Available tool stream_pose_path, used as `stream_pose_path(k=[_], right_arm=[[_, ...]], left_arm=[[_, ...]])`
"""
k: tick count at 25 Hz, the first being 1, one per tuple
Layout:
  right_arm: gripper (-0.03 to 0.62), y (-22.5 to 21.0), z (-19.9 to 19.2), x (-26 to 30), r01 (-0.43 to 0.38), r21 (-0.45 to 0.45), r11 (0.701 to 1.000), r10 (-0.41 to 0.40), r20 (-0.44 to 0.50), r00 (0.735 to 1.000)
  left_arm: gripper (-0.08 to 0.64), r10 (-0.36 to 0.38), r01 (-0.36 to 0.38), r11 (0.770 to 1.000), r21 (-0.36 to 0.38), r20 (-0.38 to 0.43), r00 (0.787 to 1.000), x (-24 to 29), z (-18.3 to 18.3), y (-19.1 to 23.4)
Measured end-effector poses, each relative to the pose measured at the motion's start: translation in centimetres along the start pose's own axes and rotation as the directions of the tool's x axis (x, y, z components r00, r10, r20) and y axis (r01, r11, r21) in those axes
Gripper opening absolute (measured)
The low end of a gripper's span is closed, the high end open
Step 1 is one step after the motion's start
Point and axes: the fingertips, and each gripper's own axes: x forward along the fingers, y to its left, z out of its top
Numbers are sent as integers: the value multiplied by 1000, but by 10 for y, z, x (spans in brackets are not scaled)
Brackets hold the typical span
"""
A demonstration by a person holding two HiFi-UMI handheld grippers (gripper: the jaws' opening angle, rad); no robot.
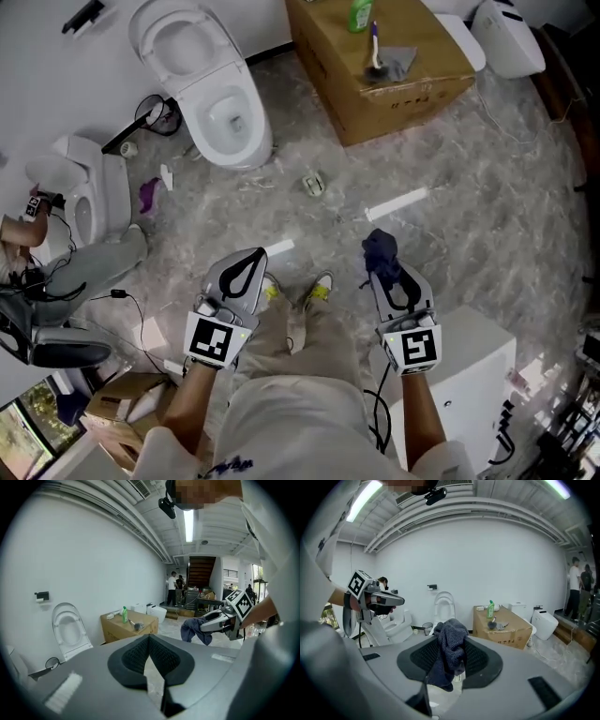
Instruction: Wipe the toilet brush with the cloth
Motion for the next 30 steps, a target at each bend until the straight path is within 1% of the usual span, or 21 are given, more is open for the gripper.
stream_pose_path(k=[5,9,13,15,17,18,20,21,23,25,27,28,30], right_arm=[[146,10,-4,57,-18,-22,1000,18,9,1000],[146,15,-20,108,4,-6,1000,-4,17,1000],[146,19,-51,160,39,4,999,-39,12,999],[146,18,-67,182,56,10,998,-56,13,998],[146,10,-85,203,80,54,995,-82,21,996],[146,3,-96,213,97,102,990,-100,25,995],[146,-12,-122,234,139,214,967,-150,33,988],[146,-20,-136,246,164,257,952,-179,34,983],[146,-34,-161,268,215,314,925,-237,35,971],[146,-43,-183,285,251,335,908,-277,34,960],[146,-46,-197,300,257,328,909,-287,44,957],[146,-46,-201,308,251,314,916,-281,53,958],[146,-44,-207,325,228,259,939,-255,73,964]], left_arm=[[-3,4,-3,1000,-18,27,1000,26,-33,41],[-3,-8,9,999,-40,34,999,54,-76,70],[-3,-46,45,999,24,39,998,86,-122,89],[-3,-55,54,998,20,37,998,99,-145,96],[-3,-63,62,998,20,34,997,114,-166,102],[-3,-70,69,997,27,31,997,122,-176,104],[-3,-81,81,996,34,20,996,137,-199,106],[-3,-82,81,996,26,16,997,145,-211,107],[-3,-80,80,997,15,14,997,160,-234,110],[-3,-78,78,997,16,12,997,171,-255,111],[-3,-72,71,997,8,13,997,180,-273,113],[-3,-68,68,998,7,18,998,185,-280,115],[-3,-64,63,998,16,37,997,196,-293,121]])
